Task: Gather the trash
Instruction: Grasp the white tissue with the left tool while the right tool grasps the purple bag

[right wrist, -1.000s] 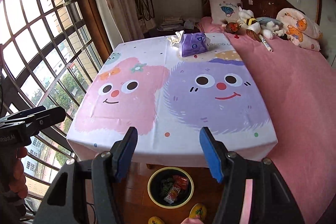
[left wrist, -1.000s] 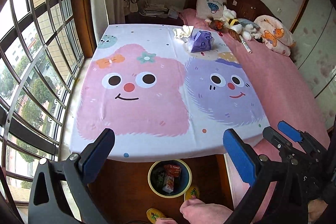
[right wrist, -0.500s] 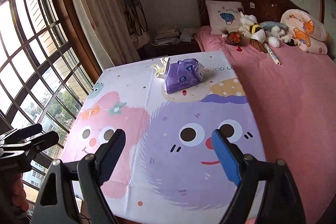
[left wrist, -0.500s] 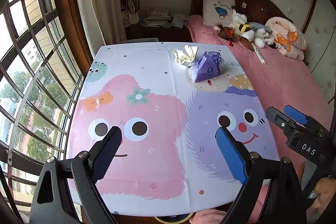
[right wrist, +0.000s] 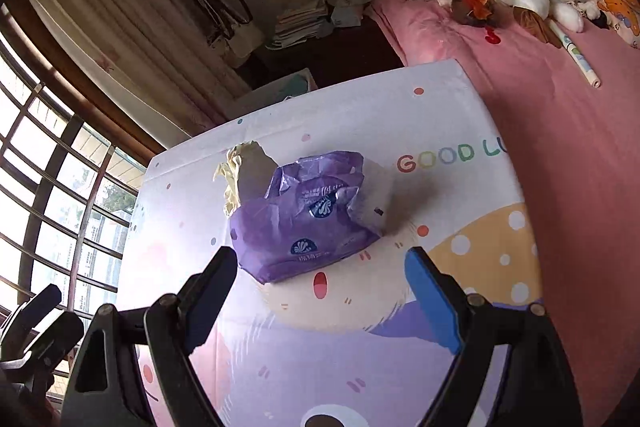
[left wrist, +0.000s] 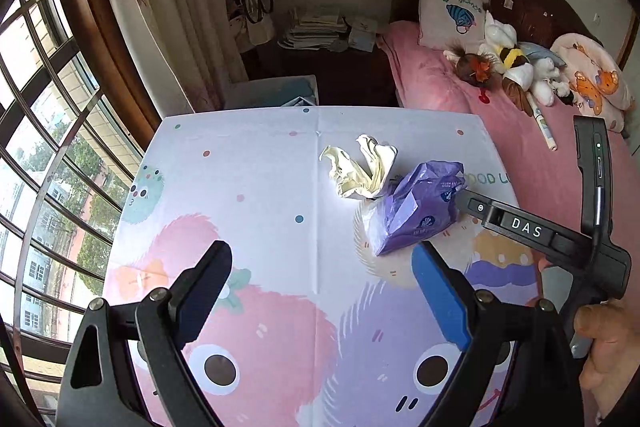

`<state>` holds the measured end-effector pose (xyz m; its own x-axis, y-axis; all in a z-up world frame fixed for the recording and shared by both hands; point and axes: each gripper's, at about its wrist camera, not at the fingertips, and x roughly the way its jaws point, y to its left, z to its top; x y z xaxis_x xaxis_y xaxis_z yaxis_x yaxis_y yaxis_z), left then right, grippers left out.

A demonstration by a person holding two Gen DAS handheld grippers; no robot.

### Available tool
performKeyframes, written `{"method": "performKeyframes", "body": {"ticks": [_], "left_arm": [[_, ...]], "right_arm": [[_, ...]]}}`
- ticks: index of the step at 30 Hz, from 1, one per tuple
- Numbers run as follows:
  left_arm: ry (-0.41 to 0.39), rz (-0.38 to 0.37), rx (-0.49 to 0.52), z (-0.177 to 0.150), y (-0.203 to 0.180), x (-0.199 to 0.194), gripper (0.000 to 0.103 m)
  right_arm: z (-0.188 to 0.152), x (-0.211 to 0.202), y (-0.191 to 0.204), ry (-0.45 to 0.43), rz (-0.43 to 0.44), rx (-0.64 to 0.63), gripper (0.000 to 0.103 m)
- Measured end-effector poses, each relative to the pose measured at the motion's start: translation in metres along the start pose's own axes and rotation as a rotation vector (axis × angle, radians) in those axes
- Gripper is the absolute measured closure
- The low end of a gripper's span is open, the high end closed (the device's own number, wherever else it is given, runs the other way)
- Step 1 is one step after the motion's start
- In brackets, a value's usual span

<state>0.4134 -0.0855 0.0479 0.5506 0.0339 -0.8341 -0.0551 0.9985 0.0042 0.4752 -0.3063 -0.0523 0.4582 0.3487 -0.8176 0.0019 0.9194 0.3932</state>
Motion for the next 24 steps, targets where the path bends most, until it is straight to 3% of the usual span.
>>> {"method": "performKeyframes", "body": {"ticks": [6,11,12,14,16,24], "left_arm": [[0.059,-0.040,-0.061,0.031,0.001,0.048,0.013],[0.122,-0.076,-0.094,0.048,-0.003,0.087,0.013],[0.135,-0.083,-0.097,0.051,-0.004,0.095,0.013],[0.162,-0.099,-0.105,0.056,-0.006,0.111,0.013],[0.193,-0.112,-0.114,0.060,-0.009,0.128,0.013],[0.294,-0.161,-0.209,0.068,-0.012,0.185,0.013]], "right_arm": [[0.031,0.054,-0.013,0.065,-0.027,0.106,0.017],[0.028,0.085,-0.008,0.149,-0.094,0.039,0.017],[0.025,0.082,-0.004,0.122,-0.114,-0.001,0.022],[0.020,0.082,0.002,0.118,-0.171,-0.079,0.054],[0.015,0.079,0.001,0.122,-0.188,-0.126,0.068],[0.019,0.067,-0.031,0.132,-0.107,-0.065,0.071]]}}
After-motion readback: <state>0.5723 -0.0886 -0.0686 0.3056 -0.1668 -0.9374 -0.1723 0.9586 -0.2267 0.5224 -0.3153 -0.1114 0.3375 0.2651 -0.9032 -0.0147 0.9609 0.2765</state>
